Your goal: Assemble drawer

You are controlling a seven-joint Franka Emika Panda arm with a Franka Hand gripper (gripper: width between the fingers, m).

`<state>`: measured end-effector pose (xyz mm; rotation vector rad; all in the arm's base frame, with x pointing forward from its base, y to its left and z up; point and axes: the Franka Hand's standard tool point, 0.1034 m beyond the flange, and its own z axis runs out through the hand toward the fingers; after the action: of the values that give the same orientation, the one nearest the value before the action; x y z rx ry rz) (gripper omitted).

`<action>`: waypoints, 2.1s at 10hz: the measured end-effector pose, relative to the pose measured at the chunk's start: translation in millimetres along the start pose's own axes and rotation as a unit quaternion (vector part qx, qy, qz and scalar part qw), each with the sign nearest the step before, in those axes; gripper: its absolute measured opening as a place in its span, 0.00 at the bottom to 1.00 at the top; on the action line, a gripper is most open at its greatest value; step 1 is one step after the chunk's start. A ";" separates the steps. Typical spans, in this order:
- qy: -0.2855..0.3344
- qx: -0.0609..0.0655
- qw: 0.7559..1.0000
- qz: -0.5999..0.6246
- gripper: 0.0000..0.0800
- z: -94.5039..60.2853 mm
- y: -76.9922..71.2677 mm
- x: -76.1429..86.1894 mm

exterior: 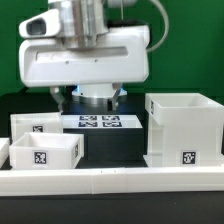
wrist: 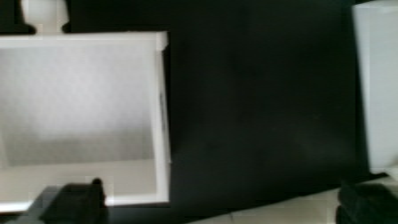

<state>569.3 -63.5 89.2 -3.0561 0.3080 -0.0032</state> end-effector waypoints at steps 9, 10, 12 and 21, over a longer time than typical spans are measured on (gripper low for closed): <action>0.020 -0.024 0.999 -0.041 0.81 47.1 23.0 -12.2; 0.021 -0.027 0.999 -0.039 0.81 54.6 26.1 -13.3; 0.013 -0.031 0.999 -0.038 0.81 70.5 30.2 -18.1; 0.000 -0.031 0.999 -0.038 0.23 84.5 27.9 -36.3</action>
Offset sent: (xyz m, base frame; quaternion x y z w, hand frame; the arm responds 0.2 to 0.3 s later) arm 0.0000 0.0000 0.0000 0.0000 0.0000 0.0000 1.0000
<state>528.9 -77.6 3.1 -3.1277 0.1965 0.0024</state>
